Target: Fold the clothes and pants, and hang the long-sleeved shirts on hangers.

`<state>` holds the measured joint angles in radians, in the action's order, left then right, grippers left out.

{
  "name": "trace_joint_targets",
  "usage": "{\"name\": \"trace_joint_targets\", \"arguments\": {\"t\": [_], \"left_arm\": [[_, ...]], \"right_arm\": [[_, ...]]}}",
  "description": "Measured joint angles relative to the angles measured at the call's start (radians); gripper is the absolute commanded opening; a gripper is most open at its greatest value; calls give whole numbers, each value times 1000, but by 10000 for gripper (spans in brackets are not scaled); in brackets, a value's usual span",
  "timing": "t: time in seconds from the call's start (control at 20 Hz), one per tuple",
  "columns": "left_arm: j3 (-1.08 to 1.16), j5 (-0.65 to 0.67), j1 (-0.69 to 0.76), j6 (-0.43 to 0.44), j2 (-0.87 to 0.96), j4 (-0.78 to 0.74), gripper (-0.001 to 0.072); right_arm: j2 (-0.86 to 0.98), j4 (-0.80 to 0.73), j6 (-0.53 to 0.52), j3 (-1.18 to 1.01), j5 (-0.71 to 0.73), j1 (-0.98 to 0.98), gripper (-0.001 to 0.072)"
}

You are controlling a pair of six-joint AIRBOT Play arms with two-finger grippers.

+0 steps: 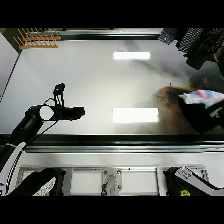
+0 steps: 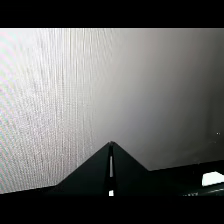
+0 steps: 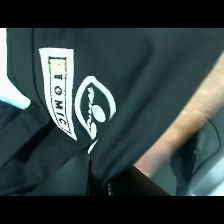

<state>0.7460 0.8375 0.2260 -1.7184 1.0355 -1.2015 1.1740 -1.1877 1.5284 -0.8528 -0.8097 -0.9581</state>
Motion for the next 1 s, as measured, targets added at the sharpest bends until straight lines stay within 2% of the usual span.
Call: {"name": "trace_joint_targets", "arguments": {"t": [0.15, 0.2, 0.25, 0.3, 0.35, 0.55, 0.7, 0.8, 1.0], "left_arm": [[0, 0, 0, -6, 0, 0, 10], [0, 0, 0, -9, 0, 0, 10], [0, 0, 0, -10, 0, 0, 10], [0, 0, 0, -10, 0, 0, 10], [0, 1, 0, -10, 0, 0, 10], [0, 4, 0, -10, 0, 0, 10], [0, 4, 0, -10, 0, -1, 10], [0, 3, 0, -11, 0, -2, 10], [0, -1, 0, -12, 0, -2, 10]], "right_arm": [[-27, -34, 43, 83, 13, -59, 17], [-31, -47, 48, 100, 15, -69, 41], [-34, -65, 55, 112, 19, -76, 214], [-37, -97, 55, 117, 20, -81, 511], [-40, -127, 56, 116, 20, -85, 682], [-58, -303, 62, 36, -29, -92, 695], [-108, -323, 29, -27, -34, -73, 695], [-164, -217, -66, -47, -14, -20, 694], [-250, 111, -286, -62, -35, 188, 695]]}}
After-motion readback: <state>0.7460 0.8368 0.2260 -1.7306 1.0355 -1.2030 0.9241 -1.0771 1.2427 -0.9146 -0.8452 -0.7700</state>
